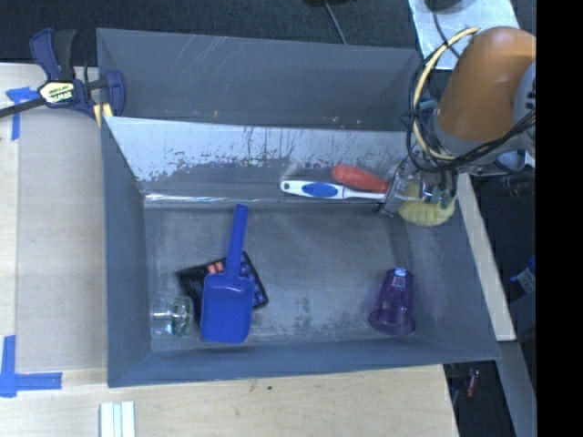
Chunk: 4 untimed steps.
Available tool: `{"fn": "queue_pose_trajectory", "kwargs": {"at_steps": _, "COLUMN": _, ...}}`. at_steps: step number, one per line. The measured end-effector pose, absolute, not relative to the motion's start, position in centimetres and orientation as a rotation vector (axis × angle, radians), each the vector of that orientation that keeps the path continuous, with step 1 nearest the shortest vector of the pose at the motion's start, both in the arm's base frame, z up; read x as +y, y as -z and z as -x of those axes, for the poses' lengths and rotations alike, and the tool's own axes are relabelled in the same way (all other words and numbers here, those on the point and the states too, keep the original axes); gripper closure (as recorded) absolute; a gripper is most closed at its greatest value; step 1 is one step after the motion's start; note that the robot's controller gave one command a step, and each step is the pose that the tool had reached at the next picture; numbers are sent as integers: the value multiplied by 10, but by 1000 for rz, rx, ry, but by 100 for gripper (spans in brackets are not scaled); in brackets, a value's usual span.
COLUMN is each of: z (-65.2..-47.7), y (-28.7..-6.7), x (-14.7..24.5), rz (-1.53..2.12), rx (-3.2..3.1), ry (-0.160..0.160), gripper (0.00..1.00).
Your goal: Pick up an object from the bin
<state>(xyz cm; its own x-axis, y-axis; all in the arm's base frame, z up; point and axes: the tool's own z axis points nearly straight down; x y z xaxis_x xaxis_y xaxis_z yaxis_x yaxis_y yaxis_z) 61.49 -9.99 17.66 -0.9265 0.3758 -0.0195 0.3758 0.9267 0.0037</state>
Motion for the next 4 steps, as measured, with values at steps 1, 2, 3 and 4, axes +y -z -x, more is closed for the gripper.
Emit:
{"fn": "queue_pose_trajectory", "kwargs": {"at_steps": 1, "z": -620, "y": -152, "x": -99, "rz": -577, "rx": 3080, "ry": 1, "gripper": 100}}
{"fn": "queue_pose_trajectory", "kwargs": {"at_steps": 2, "z": -599, "y": -274, "x": -91, "rz": -550, "rx": 3069, "ry": 2, "gripper": 100}}
{"fn": "queue_pose_trajectory", "kwargs": {"at_steps": 3, "z": -603, "y": -298, "x": -95, "rz": -558, "rx": 3072, "ry": 2, "gripper": 100}}
{"fn": "queue_pose_trajectory", "kwargs": {"at_steps": 4, "z": -605, "y": -277, "x": -88, "rz": -538, "rx": 3065, "ry": 3, "gripper": 100}}
